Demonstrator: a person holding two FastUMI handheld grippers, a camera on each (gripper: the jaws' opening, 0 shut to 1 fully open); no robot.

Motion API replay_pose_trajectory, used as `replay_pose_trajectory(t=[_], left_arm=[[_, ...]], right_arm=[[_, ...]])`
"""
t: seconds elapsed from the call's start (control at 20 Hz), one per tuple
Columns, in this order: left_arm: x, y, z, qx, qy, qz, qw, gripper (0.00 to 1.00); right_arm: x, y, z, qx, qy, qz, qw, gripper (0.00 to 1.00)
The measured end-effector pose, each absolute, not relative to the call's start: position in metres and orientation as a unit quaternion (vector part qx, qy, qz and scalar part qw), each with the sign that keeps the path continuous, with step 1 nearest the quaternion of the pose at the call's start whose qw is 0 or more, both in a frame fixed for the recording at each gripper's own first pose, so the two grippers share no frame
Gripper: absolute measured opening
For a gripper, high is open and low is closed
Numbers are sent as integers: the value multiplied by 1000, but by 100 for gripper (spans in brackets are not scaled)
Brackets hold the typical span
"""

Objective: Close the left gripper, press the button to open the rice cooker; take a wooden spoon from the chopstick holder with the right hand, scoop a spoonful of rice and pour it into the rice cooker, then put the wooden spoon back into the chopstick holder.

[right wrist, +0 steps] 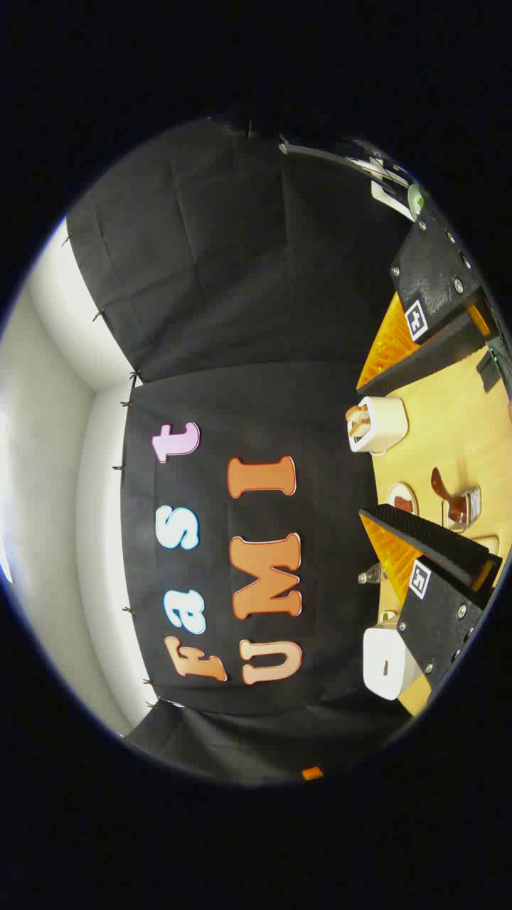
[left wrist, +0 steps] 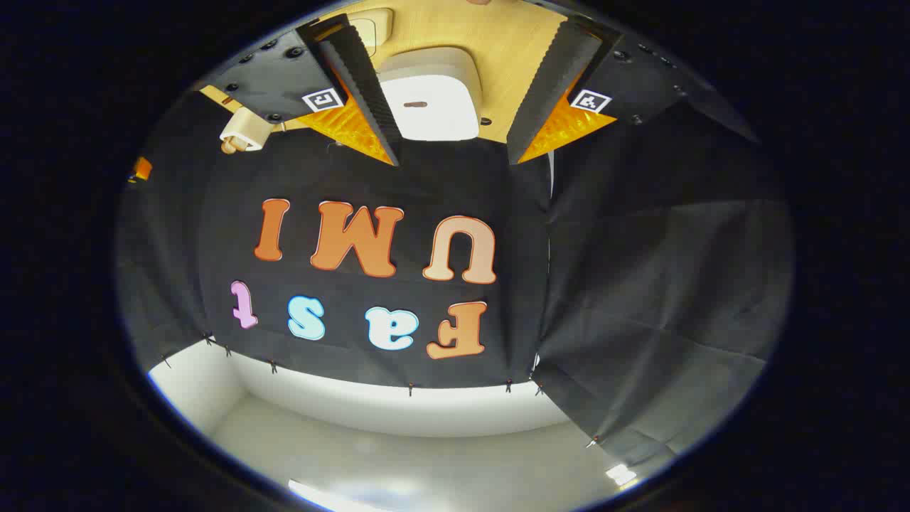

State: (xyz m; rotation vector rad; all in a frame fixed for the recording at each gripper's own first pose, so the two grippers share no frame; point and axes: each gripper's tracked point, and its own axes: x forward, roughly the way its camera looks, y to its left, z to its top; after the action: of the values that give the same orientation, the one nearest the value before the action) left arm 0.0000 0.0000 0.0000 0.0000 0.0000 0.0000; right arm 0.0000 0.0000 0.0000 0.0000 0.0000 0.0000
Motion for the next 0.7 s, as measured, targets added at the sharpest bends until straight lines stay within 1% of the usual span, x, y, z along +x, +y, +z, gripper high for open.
replay_pose_trajectory(t=[0.05, 0.1, 0.15, 0.2, 0.35, 0.4, 0.45, 0.5, 0.7], left_arm=[[-2, -4, 1, 6, 2, -7, 1000, 100], [-5, -7, 2, 7, 1, -12, 1000, 100], [-6, -6, 4, 12, 0, -13, 1000, 100], [-6, -4, 4, 18, -2, -8, 1000, 100], [-6, -6, 1, 15, 6, -9, 1000, 100], [-7, -8, 2, 9, 7, -13, 1000, 100], [-8, -8, 3, 4, 8, -16, 1000, 97], [-9, -7, 4, 1, 8, -16, 1000, 100], [-9, -3, 5, 11, 6, -11, 1000, 100]], right_arm=[[1, -4, 2, 0, -5, -10, 1000, 96], [2, -9, 2, -6, -5, -20, 1000, 96], [3, -10, 1, -15, -2, -25, 1000, 100], [1, -10, -1, -23, 2, -27, 999, 96], [-4, -11, -1, -36, 8, -29, 999, 95], [-3, -13, -1, -40, 9, -32, 999, 100], [-4, -15, -1, -42, 10, -34, 998, 95], [-5, -14, -2, -43, 12, -33, 998, 96], [-4, -15, -2, -43, 18, -32, 998, 96]])
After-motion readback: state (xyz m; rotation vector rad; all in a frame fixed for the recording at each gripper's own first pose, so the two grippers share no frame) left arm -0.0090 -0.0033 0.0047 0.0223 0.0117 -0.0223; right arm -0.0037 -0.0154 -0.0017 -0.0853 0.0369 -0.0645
